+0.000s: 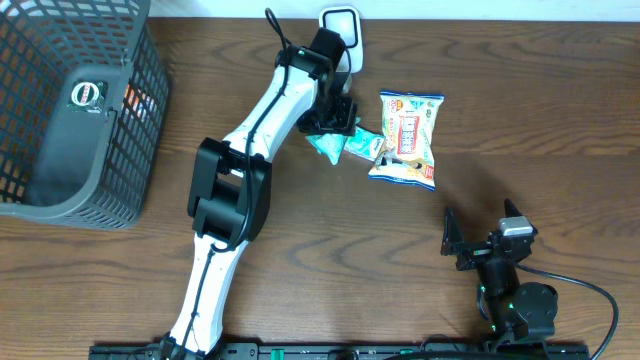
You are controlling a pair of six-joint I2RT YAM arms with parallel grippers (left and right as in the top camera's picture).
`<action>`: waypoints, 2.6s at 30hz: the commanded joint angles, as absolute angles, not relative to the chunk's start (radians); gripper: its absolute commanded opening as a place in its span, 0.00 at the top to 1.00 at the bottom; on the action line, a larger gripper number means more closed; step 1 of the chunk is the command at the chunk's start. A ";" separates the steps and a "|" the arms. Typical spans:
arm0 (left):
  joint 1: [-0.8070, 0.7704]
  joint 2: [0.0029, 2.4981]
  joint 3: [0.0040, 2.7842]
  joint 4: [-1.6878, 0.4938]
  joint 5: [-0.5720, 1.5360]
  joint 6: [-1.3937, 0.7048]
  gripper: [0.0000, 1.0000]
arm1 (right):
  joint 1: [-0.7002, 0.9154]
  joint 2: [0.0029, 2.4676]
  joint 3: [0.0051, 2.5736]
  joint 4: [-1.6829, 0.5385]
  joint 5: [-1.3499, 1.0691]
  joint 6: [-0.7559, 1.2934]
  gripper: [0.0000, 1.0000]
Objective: Scan the item barcode
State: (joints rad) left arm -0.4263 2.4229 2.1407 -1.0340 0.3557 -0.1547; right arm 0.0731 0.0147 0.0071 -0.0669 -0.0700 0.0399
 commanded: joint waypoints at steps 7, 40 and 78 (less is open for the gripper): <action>-0.348 2.273 2.316 -1.109 0.346 -0.150 0.26 | 0.071 0.009 0.006 -0.071 -0.062 0.028 0.01; 0.560 2.053 2.304 -0.926 0.308 -0.403 0.26 | 0.071 0.009 0.006 -0.071 -0.062 0.028 0.01; 0.421 2.481 2.296 -1.031 0.276 -0.300 0.30 | 0.071 0.009 0.006 -0.071 -0.062 0.028 0.01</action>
State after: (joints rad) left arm 0.4179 2.4359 2.3032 -1.0389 0.3134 -0.3134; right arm 0.0731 0.0147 0.0071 -0.0669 -0.0700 0.0399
